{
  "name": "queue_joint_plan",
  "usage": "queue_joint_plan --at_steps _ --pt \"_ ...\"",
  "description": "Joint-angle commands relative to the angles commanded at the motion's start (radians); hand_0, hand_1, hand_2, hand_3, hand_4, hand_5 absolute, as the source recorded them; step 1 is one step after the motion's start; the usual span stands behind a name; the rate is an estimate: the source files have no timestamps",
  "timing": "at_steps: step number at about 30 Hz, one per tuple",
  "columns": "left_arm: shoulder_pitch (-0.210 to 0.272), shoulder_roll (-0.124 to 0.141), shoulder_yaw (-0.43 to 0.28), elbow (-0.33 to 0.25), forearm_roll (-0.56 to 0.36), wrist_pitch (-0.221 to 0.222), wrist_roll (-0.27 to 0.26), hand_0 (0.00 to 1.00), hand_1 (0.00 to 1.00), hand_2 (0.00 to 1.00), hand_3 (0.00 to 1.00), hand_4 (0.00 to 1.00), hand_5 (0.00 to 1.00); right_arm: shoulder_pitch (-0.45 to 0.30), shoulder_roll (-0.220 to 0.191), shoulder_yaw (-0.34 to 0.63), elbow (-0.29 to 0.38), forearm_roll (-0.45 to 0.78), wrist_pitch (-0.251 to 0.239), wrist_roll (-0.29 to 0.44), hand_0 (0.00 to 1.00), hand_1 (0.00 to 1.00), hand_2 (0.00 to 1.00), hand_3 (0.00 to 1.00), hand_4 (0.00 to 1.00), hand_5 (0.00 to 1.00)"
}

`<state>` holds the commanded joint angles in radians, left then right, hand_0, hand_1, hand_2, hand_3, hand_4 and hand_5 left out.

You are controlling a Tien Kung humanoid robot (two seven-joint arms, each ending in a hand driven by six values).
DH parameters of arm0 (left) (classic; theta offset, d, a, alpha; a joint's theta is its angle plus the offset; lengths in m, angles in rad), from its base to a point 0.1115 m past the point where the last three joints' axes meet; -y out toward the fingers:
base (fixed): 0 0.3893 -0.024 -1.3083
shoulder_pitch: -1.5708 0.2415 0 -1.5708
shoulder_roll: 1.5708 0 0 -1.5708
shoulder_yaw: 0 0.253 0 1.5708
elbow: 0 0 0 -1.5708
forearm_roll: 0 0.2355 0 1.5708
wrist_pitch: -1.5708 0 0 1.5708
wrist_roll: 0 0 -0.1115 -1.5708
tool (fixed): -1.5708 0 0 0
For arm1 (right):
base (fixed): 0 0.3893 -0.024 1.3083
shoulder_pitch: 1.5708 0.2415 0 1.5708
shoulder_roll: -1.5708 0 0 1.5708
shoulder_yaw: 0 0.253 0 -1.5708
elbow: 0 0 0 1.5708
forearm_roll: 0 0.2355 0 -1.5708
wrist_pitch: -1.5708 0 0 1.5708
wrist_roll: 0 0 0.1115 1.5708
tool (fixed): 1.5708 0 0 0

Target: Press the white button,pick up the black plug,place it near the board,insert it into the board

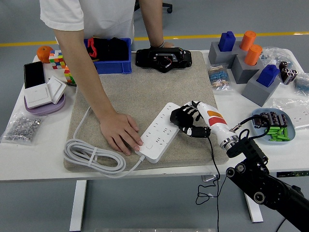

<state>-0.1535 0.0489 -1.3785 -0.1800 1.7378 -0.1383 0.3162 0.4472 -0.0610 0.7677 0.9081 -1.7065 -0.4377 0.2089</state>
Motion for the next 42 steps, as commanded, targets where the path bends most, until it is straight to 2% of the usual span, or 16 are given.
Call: queue_joint_plan --at_steps 12,30,33,42 --pt "0.001 -0.001 -0.003 0.000 0.004 0.000 0.001 0.689 0.637 0.612 0.636 0.553 0.186 -0.007 -0.005 -0.006 0.000 0.000 0.006 -0.007 0.379 0.285 0.313 0.424 0.741 0.002" --pt "0.000 0.000 -0.003 0.000 0.002 0.000 0.000 0.689 0.636 0.612 0.636 0.550 0.183 -0.012 -0.016 -0.009 0.073 0.005 0.014 -0.030 0.378 0.285 0.312 0.423 0.747 0.002" --pt "0.001 0.000 -0.004 0.000 0.002 0.000 0.000 0.689 0.636 0.612 0.636 0.550 0.182 -0.017 -0.022 -0.003 0.102 0.000 0.026 -0.052 0.382 0.287 0.316 0.427 0.749 0.002" --pt "0.001 0.002 -0.006 0.000 0.002 0.000 0.000 0.689 0.636 0.612 0.636 0.550 0.182 0.017 -0.045 0.018 0.182 -0.093 0.126 -0.247 0.381 0.287 0.316 0.426 0.746 0.002"
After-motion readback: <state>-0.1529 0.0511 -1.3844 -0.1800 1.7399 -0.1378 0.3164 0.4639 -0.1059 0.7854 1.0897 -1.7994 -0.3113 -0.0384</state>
